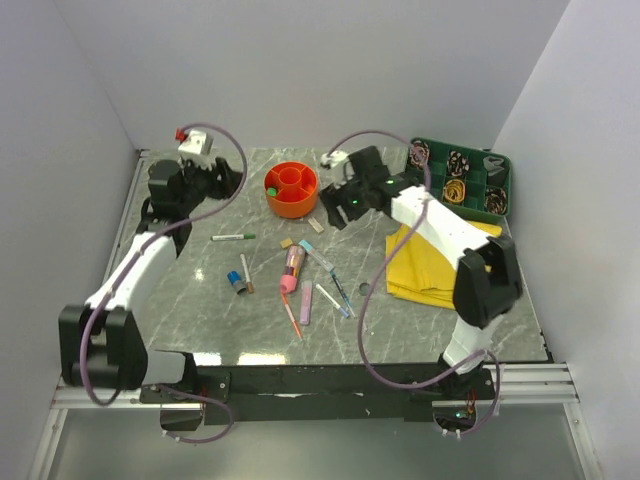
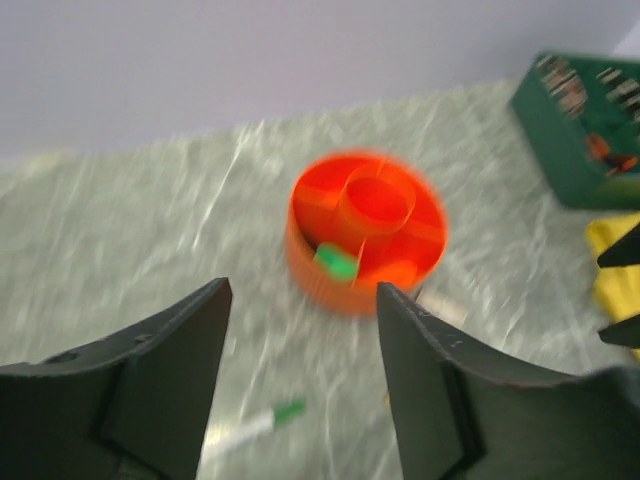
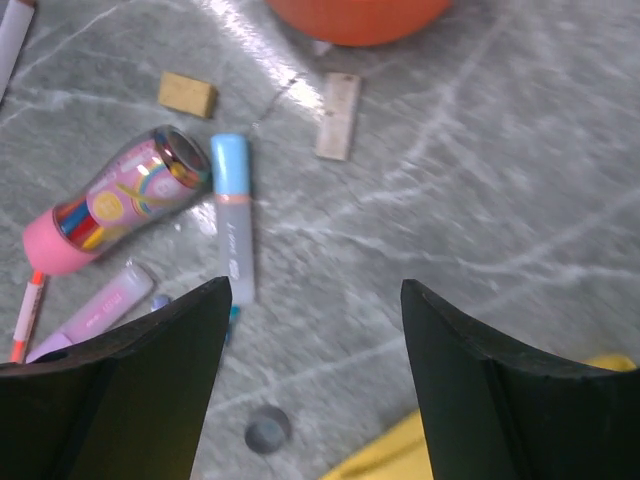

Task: Sort the stationery into containers
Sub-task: Pick up the pen from the center of the board.

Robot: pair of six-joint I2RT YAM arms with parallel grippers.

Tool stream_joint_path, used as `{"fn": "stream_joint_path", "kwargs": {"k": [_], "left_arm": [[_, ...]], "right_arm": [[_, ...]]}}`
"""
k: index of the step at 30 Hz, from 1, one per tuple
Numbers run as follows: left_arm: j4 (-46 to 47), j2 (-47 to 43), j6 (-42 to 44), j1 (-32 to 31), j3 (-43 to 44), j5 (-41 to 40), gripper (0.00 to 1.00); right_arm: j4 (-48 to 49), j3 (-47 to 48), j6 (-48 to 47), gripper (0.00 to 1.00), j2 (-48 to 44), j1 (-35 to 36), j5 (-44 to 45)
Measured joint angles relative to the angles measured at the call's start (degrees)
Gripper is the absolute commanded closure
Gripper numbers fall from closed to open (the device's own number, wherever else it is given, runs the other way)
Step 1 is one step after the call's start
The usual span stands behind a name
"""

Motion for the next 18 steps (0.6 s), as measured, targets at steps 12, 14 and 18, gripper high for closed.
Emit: {"fn": "stream_joint_path", "kwargs": {"k": [12,14,18], "left_arm": [[-12.44,-10.32,3.15,0.26,-9.81,-15.76,0.25],[-12.55,-10.84,3.67,0.26,-9.92,-16.7,0.26],[-12.52,-10.97,4.15,0.24,-9.92,-17.81,0.26]], "right_arm": [[0.09,3.96,-1.36,0.31,13.7,7.06,0.15],[0.22,3.67,-1.55,0.32,13.86,7.61,0.33],[0.98,3.04,-1.99,0.35,14.05,8.48,1.42]]}}
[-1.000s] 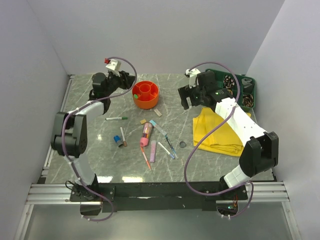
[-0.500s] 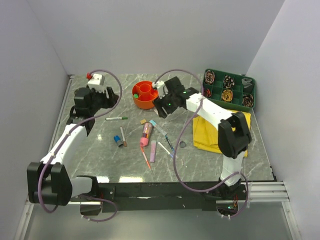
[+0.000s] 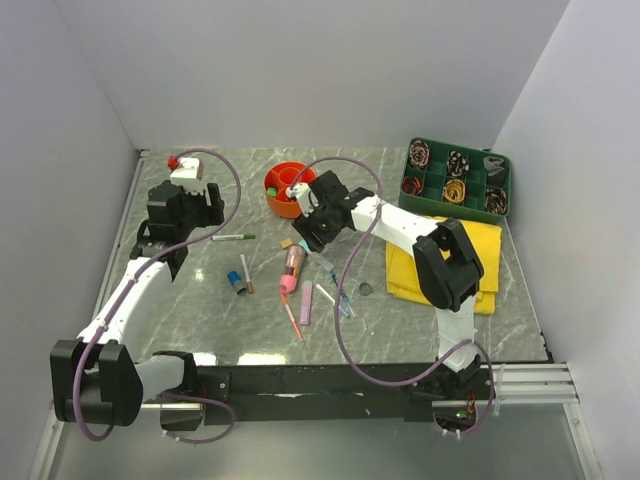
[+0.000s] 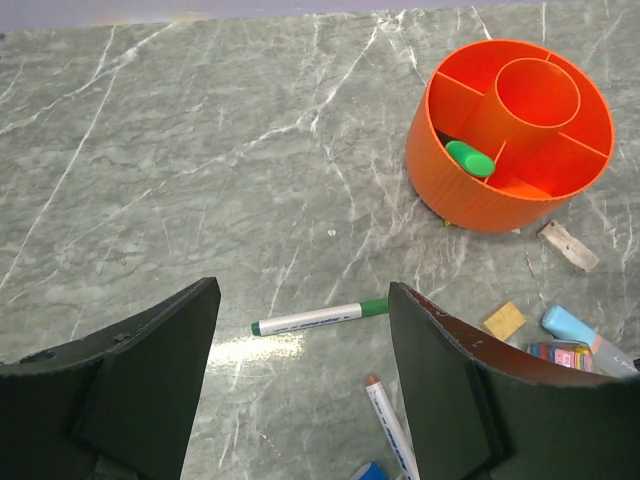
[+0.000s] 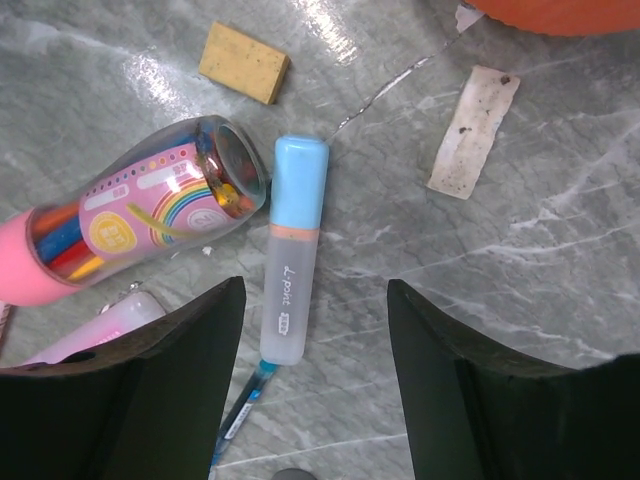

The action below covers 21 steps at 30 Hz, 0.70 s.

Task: Sort the stationery into containers
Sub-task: Pick up the pen from the center of the board.

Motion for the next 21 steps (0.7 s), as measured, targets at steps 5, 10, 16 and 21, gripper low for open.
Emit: {"fn": "stream_joint_path", "kwargs": {"k": [5,10,16,21], "left_arm": [[0.07,0.22,0.0,0.0,0.0,-0.02,0.26],[0.04,0.68,0.0,-0.11,0.0,0.02,0.26],[0.07,0.7,0.0,-0.48,0.0,0.0,0.26],[0.07,0.85,0.13,-1.14,0.0,-0.02,0.26]], "right_arm": [[0.76,-1.11,-0.66,0.41,0.57,0.87,1.44],[0.76,-2.14,-0.98,0.42,0.76,1.4,1.84],[1.01,-2.51,-1.6,0.45,1.49,1.99,1.81],[1.05,-2.51,-1.68,0.45,4.0,2.58,1.92]]}}
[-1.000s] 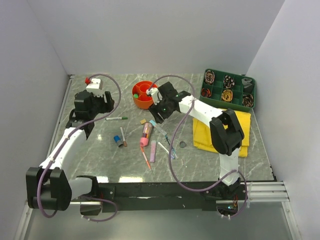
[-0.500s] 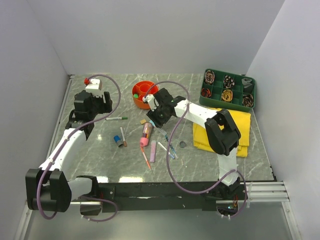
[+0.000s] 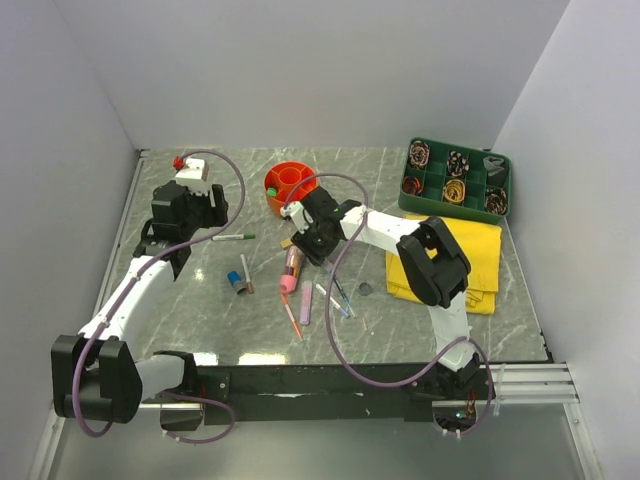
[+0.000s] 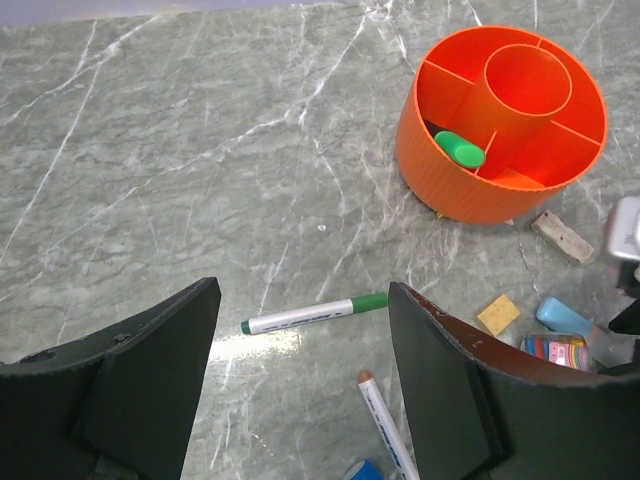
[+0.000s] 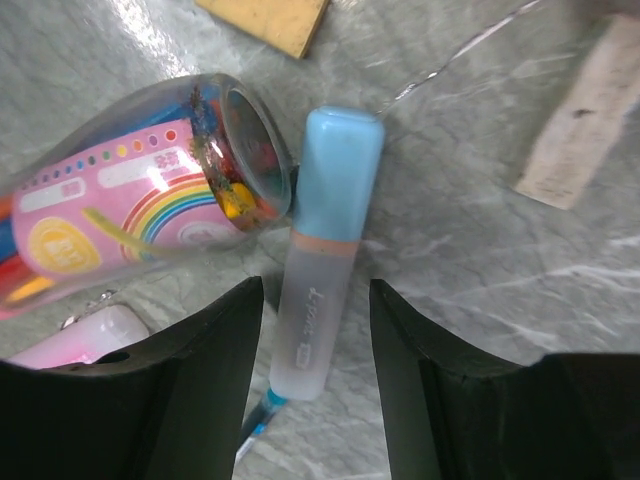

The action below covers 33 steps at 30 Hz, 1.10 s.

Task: Sort the stationery into containers
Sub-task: Pick up the pen from the center of the board.

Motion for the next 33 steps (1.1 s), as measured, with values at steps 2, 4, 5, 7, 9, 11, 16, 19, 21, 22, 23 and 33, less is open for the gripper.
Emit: {"fn": "stream_joint_path", "kwargs": {"k": [2,4,5,7,9,11,16,19,21,22,23,33], "left_arm": [[-0.02,0.22,0.13,-0.33,0.02,0.02,0.26],[0.0,0.42,0.35,-0.55,0.0,0.02,0.26],[-0.02,0.46,0.48,-0.61,0.02,0.02,0.26],[-0.02,0.52,0.66,-0.72,0.0,0.04,0.26],[-0.02,0.52,0.76,-0.79,0.02,0.07,0.26],[-0.02,0.52,0.81,-0.83,0.0,0.09,0.26],[0.0,0.59,0.81,-0.85,0.02,0.42,0.26],[0.0,1.2,0.85,-0.83,0.52,2.34,0.27],[-0.04,1.73,0.9,-0.79,1.05,5.11,0.26],[-0.09,2.03,0.9,-0.72,1.36,7.56,0.27],[-0.11,2.23,0.79,-0.72,1.64,9.68,0.28],[0.74,4.87,-9.22,-0.63,5.42,38.12,0.45]], "right_arm": [[-0.02,0.0,0.0,0.46,0.81,0.28,0.24],[0.11,0.0,-0.15,0.52,0.94,0.5,0.52],[0.2,0.0,-0.22,0.57,0.94,0.52,0.59],[0.39,0.0,-0.55,0.71,0.96,0.52,0.79],[0.52,0.0,-0.55,0.81,0.96,0.52,0.98],[0.52,0.0,-0.72,0.87,0.96,0.52,0.94],[0.37,-1.86,-1.18,1.0,-0.85,0.52,1.09],[-1.07,-4.15,-1.77,1.0,-5.14,0.26,0.76],[-0.79,-5.29,-2.16,1.0,-9.16,0.02,-0.31],[-0.37,-5.88,-2.34,1.0,-11.26,-0.13,-0.85],[0.46,-6.51,-2.54,1.0,-13.53,-0.28,-1.51],[13.38,-8.85,-4.55,1.0,-23.37,-0.33,-9.97]]}}
